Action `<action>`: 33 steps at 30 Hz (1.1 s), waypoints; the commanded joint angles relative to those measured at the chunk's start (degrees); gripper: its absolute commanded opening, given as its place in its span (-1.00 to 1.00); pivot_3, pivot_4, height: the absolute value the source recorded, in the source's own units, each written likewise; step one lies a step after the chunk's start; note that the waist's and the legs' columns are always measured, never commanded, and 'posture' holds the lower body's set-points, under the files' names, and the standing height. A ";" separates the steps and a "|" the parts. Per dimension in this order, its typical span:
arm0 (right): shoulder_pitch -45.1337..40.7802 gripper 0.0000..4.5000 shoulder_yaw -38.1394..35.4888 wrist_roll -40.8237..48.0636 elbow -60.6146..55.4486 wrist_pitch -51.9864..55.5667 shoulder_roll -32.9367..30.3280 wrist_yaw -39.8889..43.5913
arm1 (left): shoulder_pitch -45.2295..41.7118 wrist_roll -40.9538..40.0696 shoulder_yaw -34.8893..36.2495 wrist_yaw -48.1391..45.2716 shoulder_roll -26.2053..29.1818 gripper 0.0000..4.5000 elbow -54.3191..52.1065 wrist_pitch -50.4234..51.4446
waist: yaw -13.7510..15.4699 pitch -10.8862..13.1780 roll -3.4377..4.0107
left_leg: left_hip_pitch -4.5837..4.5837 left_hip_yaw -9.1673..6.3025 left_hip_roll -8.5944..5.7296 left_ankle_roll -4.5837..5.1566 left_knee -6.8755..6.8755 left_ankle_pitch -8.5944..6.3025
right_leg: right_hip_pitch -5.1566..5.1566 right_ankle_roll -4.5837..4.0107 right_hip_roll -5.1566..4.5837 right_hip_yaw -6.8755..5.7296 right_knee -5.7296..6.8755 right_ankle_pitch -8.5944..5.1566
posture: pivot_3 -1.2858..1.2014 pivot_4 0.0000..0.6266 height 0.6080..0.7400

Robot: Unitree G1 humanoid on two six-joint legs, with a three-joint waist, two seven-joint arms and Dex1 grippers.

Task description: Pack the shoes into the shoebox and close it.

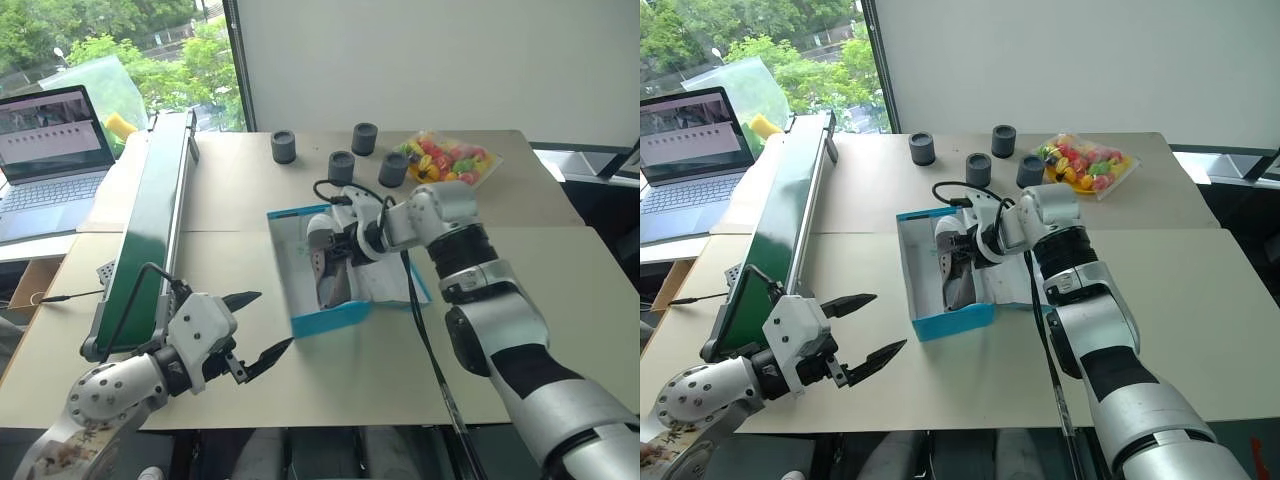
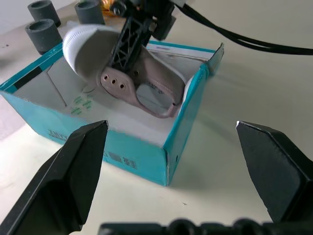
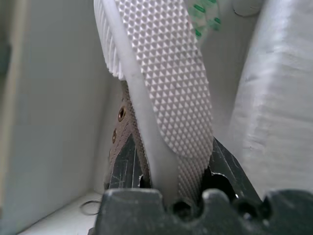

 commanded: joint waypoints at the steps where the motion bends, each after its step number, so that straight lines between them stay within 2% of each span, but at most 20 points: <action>1: -3.10 -0.76 1.26 -3.80 3.57 -5.41 0.94 3.88 | 0.37 -0.87 0.27 1.44 -0.10 1.00 -3.06 0.45 | -0.05 0.00 0.00 | 0.00 0.01 0.00 0.00 0.00 0.00 | -0.01 0.00 0.00 0.02 0.00 0.00 | 0.03 -0.52 0.83; 3: -3.96 -0.76 1.31 -5.47 5.85 -6.90 1.49 5.29 | 0.98 -0.73 0.18 1.81 -0.11 1.00 -3.58 0.51 | -0.04 0.00 0.00 | 0.00 0.03 0.00 -0.01 0.00 0.00 | -0.03 0.00 0.01 0.06 0.01 0.01 | 0.03 -0.52 0.83; 5: -4.70 -0.36 1.04 -6.59 7.46 -7.67 1.96 6.39 | 1.50 -0.50 0.24 2.13 -0.08 1.00 -3.92 0.47 | -0.07 0.00 0.00 | 0.00 0.04 0.02 -0.02 0.00 -0.01 | -0.05 -0.01 0.03 0.08 0.01 0.01 | 0.03 -0.52 0.83; 13: -7.59 0.78 -1.34 -7.76 7.00 -5.55 3.69 9.39 | 1.80 -0.28 0.59 2.68 -0.18 1.00 -3.79 0.02 | 0.03 0.00 0.00 | 0.03 0.10 0.12 -0.07 0.00 -0.04 | -0.05 -0.05 0.12 0.12 0.01 0.04 | 0.03 -0.52 0.83; 19: -11.92 0.78 -8.76 -5.82 2.59 -3.71 2.09 7.43 | -0.67 3.54 0.35 7.31 -3.45 1.00 0.63 -1.87 | 0.12 0.03 0.04 | 0.03 0.10 0.13 -0.07 0.00 -0.04 | -0.08 -0.07 0.13 0.13 0.01 0.05 | 0.03 -0.52 0.83; 24: -9.39 0.78 -13.50 -6.48 -4.71 -5.45 -0.85 3.57 | -3.58 8.62 1.11 15.89 -9.48 1.00 5.17 -2.82 | 0.40 0.01 0.02 | 0.06 0.11 0.14 -0.10 0.00 -0.07 | 0.00 -0.06 0.13 0.12 -0.04 0.06 | 0.03 -0.52 0.83; 28: 5.28 0.78 -9.51 -4.68 -29.30 -16.80 -3.76 11.64 | -9.96 14.12 6.43 32.11 -20.97 1.00 10.95 -2.76 | 0.99 -0.03 -0.05 | 0.03 0.09 0.19 -0.08 0.08 -0.08 | 0.01 -0.02 0.09 0.11 -0.03 0.08 | 0.03 -0.52 0.83; 31: 21.30 0.78 -3.57 -3.73 -49.02 -30.20 -6.46 21.68 | -13.95 17.58 10.44 40.33 -25.84 1.00 13.95 -0.54 | 1.00 -0.05 -0.09 | -0.07 0.09 0.23 -0.07 0.17 -0.13 | -0.03 0.04 0.13 0.11 0.00 0.11 | 0.03 -0.52 0.83; 33: 28.17 0.78 -1.61 -3.69 -54.75 -34.97 -6.82 24.07 | -15.18 17.46 12.27 41.55 -26.93 1.00 14.46 0.20 | 0.62 -0.05 -0.09 | -0.08 0.14 0.26 -0.11 0.16 -0.17 | -0.10 0.05 0.14 0.21 0.01 0.12 | 0.03 -0.52 0.83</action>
